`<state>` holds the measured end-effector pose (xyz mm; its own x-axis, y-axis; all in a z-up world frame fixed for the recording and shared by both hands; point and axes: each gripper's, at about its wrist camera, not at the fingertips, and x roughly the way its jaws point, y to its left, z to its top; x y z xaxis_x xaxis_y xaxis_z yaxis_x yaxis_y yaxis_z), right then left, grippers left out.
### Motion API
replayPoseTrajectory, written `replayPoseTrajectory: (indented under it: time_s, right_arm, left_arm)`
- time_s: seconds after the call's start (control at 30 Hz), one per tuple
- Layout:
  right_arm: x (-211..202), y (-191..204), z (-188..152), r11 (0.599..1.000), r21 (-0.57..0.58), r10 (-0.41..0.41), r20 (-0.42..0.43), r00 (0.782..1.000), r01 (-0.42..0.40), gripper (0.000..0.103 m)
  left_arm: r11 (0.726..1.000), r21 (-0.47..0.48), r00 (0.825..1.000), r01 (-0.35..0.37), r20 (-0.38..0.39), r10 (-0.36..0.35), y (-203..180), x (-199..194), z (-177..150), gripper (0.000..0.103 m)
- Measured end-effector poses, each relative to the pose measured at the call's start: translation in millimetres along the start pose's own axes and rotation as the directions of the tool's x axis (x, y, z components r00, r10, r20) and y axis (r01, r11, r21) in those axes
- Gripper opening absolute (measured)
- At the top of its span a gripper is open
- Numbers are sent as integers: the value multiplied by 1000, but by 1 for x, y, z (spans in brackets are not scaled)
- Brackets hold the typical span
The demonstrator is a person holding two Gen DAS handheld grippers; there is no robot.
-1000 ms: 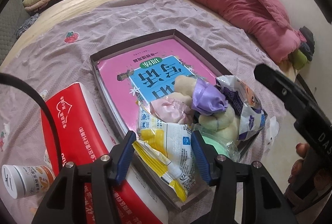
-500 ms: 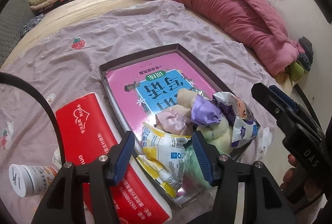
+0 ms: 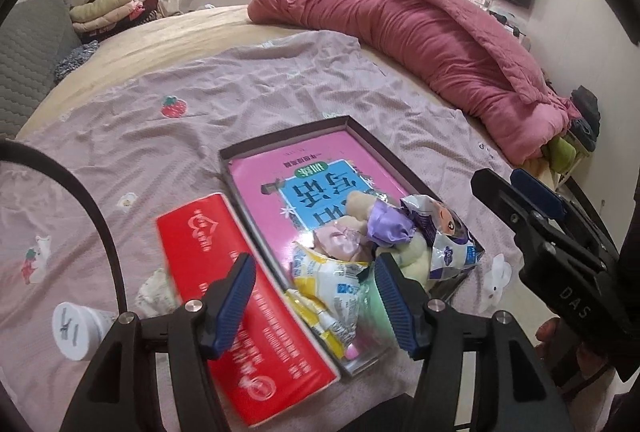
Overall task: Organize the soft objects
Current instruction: 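Lower both packets into the tray and open both grippers, then withdraw both grippers from the tray toward the sponge and scrunchie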
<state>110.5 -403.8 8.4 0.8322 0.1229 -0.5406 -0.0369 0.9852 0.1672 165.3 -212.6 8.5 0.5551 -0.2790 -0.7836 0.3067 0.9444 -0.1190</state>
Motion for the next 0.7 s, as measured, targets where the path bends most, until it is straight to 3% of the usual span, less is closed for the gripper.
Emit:
replayPoseTrajectory:
  time_s: [0.47, 0.7]
  right_arm:
    - [-29, 81, 10, 981, -175, 94, 28, 995, -88, 74]
    - [-39, 126, 6, 948, -285, 152, 3, 988, -145, 74]
  left_arm:
    - [996, -82, 997, -43, 63, 48, 54, -66, -25, 62]
    - [982, -176, 990, -69, 107, 89, 108, -109, -44, 62]
